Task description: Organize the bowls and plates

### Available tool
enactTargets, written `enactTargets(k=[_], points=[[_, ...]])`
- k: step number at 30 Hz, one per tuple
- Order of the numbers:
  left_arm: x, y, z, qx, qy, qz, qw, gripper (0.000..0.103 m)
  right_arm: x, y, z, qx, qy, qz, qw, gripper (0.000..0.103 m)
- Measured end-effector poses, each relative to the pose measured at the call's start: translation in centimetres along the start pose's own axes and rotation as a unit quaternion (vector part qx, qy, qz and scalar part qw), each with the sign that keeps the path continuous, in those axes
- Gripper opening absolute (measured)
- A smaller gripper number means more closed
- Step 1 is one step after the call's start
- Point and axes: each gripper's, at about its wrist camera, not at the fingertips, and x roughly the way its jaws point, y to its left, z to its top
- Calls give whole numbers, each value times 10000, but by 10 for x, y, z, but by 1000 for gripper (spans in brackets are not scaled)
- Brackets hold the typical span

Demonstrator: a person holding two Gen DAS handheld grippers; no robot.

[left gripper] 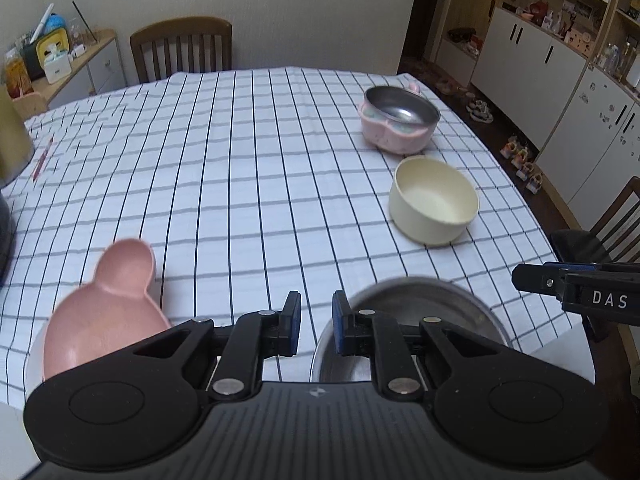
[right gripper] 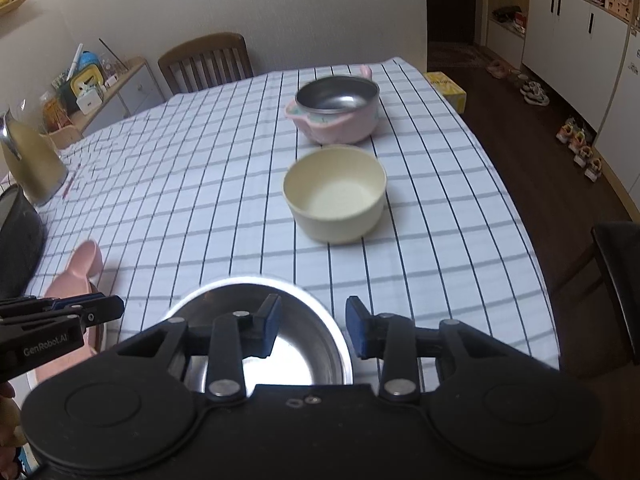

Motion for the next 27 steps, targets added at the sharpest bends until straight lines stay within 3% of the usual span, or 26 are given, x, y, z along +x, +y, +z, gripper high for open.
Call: enactTargets(k=[11, 19, 22, 24, 27], points=[[17, -20, 61, 177, -306, 42, 9994, 16, 11, -10, 47, -61, -187, 64, 9998, 45], [45, -35, 100, 253, -309, 97, 9992, 16, 26, -25, 89, -96, -357, 45, 9993, 63], [55, -39, 114, 216, -332, 160, 9991, 30, 34, -31, 105, -92, -393, 51, 9992, 65], [61, -41, 122, 217, -409, 219, 9987, 48, 40, -36, 115, -70, -390, 68, 9992, 66], [70, -44, 137, 225, -507, 262, 9981, 58, 50, -41, 129, -85, -379, 71, 9992, 68]])
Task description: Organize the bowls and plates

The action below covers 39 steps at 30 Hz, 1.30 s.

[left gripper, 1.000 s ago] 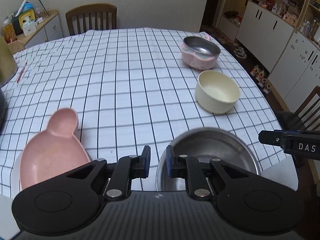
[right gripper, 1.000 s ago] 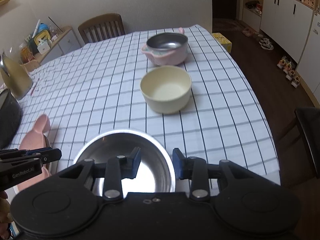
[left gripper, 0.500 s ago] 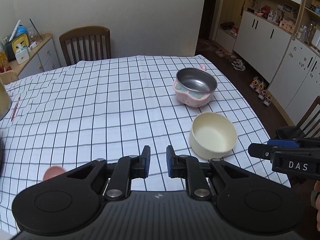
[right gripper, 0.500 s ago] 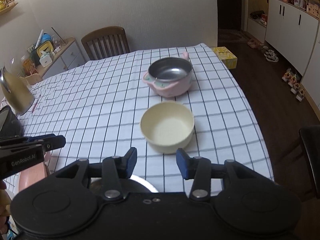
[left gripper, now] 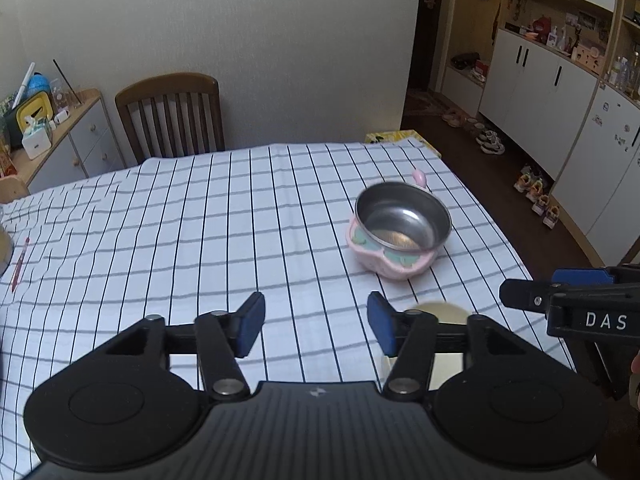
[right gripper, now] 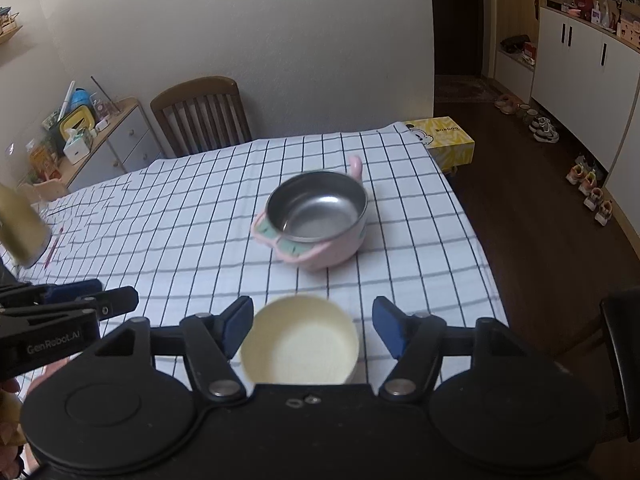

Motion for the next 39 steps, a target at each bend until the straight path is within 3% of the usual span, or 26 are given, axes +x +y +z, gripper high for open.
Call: enactTargets(k=[4, 9, 13, 28, 39], points=[[20, -4, 18, -5, 18, -14, 10000, 58, 17, -6, 16, -84, 44, -8, 10000, 74], [47, -10, 34, -27, 14, -80, 10000, 71, 37, -12, 32, -171, 104, -30, 9998, 85], [69, -14, 47, -34, 50, -44, 10000, 72, 53, -17, 45, -224, 86, -116, 9996, 96], [141, -9, 81, -215, 291, 134, 9993, 72, 106, -36, 80, -175, 177, -255, 9994, 96], [190, -21, 88, -292, 665, 71, 9973, 72, 141, -46, 80, -145, 463, -264, 9985, 89]])
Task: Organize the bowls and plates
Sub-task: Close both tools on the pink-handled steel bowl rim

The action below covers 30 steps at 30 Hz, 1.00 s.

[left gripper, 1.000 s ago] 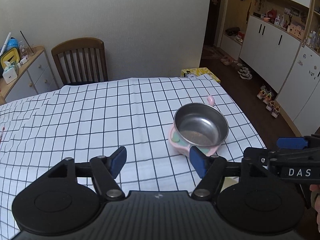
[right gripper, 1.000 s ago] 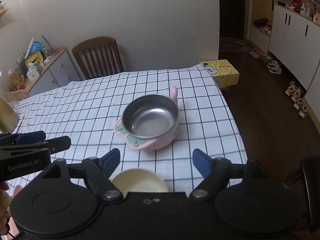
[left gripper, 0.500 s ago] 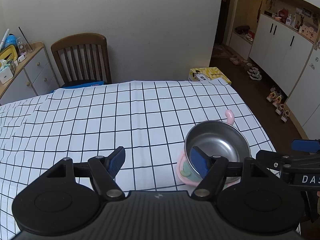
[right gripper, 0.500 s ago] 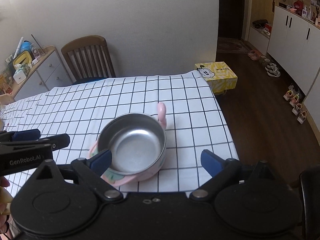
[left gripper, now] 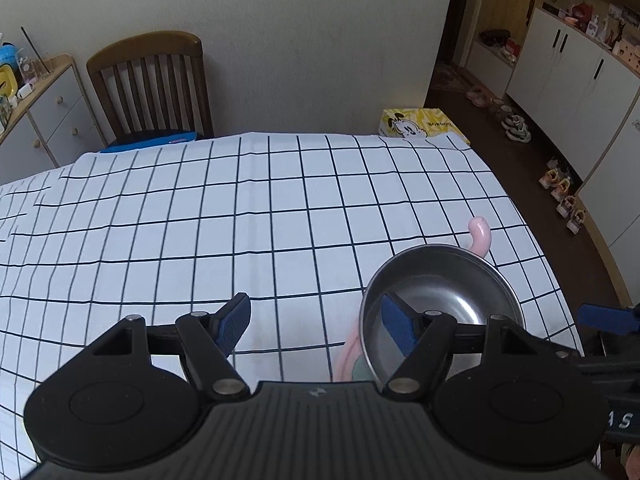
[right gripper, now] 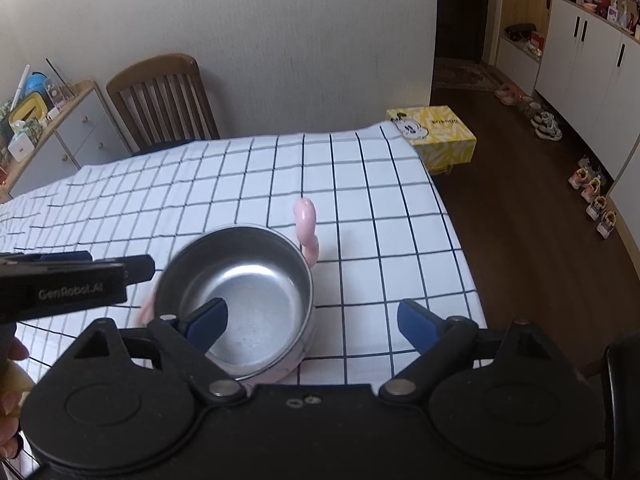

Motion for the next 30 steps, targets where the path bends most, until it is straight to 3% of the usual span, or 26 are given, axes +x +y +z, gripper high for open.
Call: enactTargets(k=[11, 26, 30], points=[[25, -20, -6, 246, 138, -9, 9996, 71, 22, -5, -6, 107, 149, -26, 9998, 76], [37, -17, -10, 150, 430, 43, 9990, 27, 27, 2, -7, 134, 228, -96, 9996, 49], [35, -20, -12, 164, 422, -18, 9990, 17, 29, 6, -8, 86, 271, -195, 9994, 35]])
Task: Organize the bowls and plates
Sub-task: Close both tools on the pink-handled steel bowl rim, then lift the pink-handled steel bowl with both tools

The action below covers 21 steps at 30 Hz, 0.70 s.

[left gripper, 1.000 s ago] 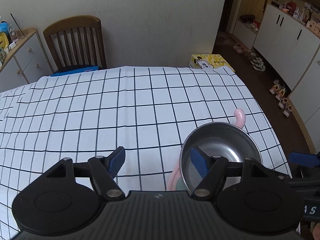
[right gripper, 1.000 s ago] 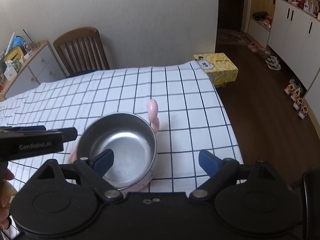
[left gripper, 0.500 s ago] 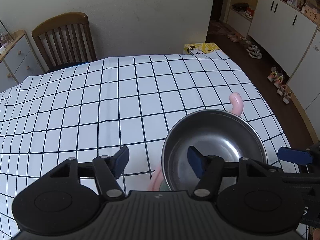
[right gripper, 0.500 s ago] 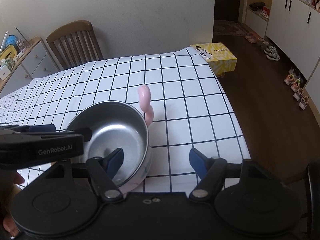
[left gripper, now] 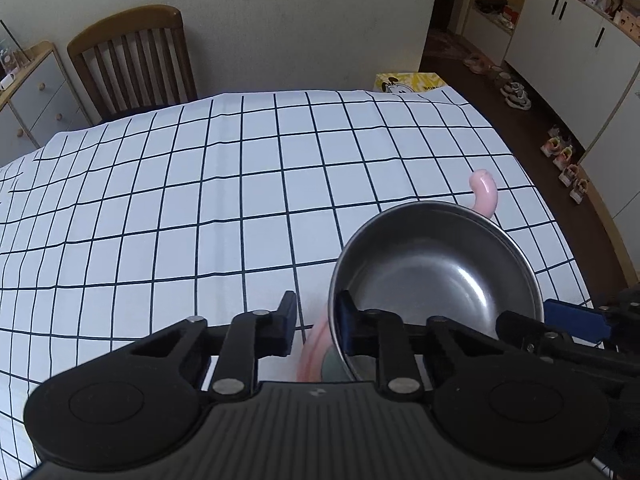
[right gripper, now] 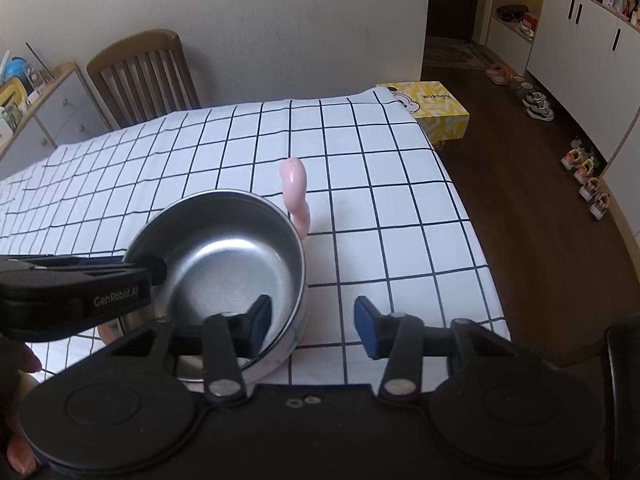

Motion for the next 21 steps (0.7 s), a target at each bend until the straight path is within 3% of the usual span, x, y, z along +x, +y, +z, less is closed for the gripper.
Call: enactTargets(k=[3, 7, 21], points=[[-3, -3, -1, 4, -34, 13, 10000, 14, -1, 2, -1, -2, -3, 0, 10000, 31], [-5, -7, -3, 14, -46, 8, 10000, 14, -3, 5, -1, -3, -17, 94, 10000, 13], [-28, -6, -16, -56, -101, -86, 9999, 6, -21, 16, -7, -172, -230, -187, 9994, 8]])
